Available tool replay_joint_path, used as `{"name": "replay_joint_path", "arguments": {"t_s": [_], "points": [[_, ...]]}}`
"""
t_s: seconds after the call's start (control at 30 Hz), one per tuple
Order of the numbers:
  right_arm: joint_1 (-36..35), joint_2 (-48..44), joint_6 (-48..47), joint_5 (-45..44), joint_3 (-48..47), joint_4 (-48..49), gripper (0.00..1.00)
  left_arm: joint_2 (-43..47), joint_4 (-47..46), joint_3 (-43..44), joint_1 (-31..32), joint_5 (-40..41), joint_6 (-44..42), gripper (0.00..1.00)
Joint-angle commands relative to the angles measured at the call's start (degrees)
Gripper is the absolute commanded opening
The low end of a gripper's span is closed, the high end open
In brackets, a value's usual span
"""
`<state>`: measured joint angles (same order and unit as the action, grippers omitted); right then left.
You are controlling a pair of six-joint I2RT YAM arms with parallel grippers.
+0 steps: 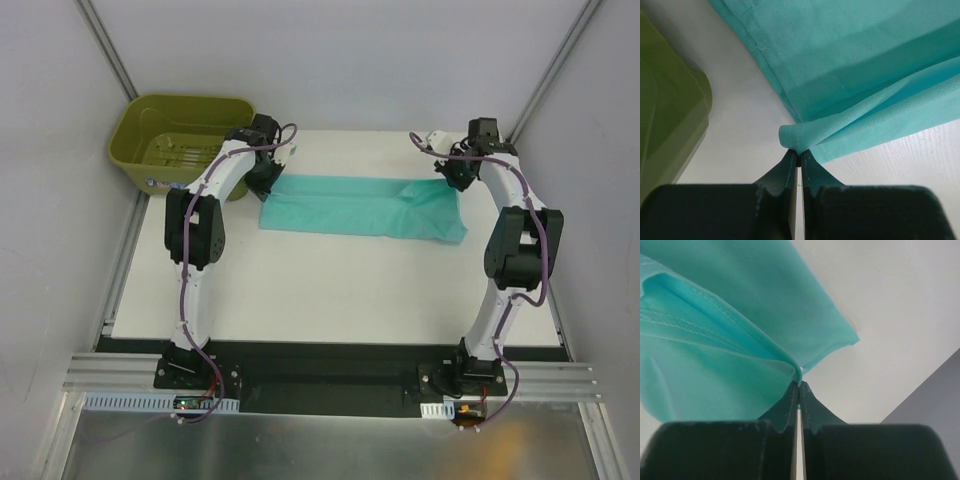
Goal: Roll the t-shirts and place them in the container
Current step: Fold the T-shirt at the center of the board.
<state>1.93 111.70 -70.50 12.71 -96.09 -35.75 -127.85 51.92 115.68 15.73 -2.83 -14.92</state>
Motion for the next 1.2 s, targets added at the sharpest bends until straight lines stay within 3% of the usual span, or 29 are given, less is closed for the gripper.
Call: {"name": "replay_joint_path", "arguments": {"t_s": [0.0, 0.07, 0.13, 0.17, 0.2, 0.3, 0.43, 0.57, 0.63, 0.73, 0.97, 1.17], "points": [[-1.2, 4.5, 1.9, -1.8, -6.6, 1.1, 0.01, -1.5, 1.6, 3.4, -0.1, 5.5, 1.2, 0.00], [-1.7, 6.2, 2.6, -2.3, -7.9, 1.5, 0.01, -2.0, 1.5, 3.9, 0.0, 6.4, 1.6, 0.00], [-1.8, 8.3, 5.7, -5.2, -9.3, 4.1, 0.04, -2.1, 1.4, 4.3, 0.1, 6.8, 2.0, 0.10], [-1.8, 8.8, 7.0, -6.6, -10.1, 4.8, 0.09, -2.0, 1.4, 4.3, 0.1, 6.4, 2.1, 0.26], [-1.8, 9.2, 8.3, -8.4, -10.7, 5.4, 0.26, -1.3, 1.5, 4.2, 0.1, 5.8, 2.1, 0.33], [-2.8, 7.3, 12.7, -10.4, -10.3, 6.7, 0.48, 1.2, 1.4, 3.9, 0.7, 4.0, 1.7, 0.42], [-2.8, 2.0, 13.2, -8.9, -6.6, 4.5, 0.54, 4.2, 1.3, 2.5, 1.8, 1.5, 0.9, 0.46], [-2.8, 0.0, 10.7, -2.8, -5.3, -6.4, 0.52, 6.2, 0.6, -1.2, 2.7, -3.9, -1.4, 0.39], [-2.7, 0.1, 9.4, -1.6, -4.0, -12.3, 0.50, 6.1, 0.4, -2.6, 2.8, -4.7, -2.0, 0.21], [-2.8, 0.8, 6.7, -0.8, -1.6, -16.5, 0.45, 5.5, -0.4, -4.8, 2.9, -6.3, -3.3, 0.04], [-3.9, 8.3, 3.6, -3.4, -5.5, -19.7, 0.32, 2.2, -2.8, -10.0, 3.1, -3.0, -3.8, 0.00], [-6.6, 16.8, 0.3, -8.5, -13.7, -19.8, 0.29, 1.8, -3.5, -16.1, 4.7, -2.0, -4.6, 0.00]]}}
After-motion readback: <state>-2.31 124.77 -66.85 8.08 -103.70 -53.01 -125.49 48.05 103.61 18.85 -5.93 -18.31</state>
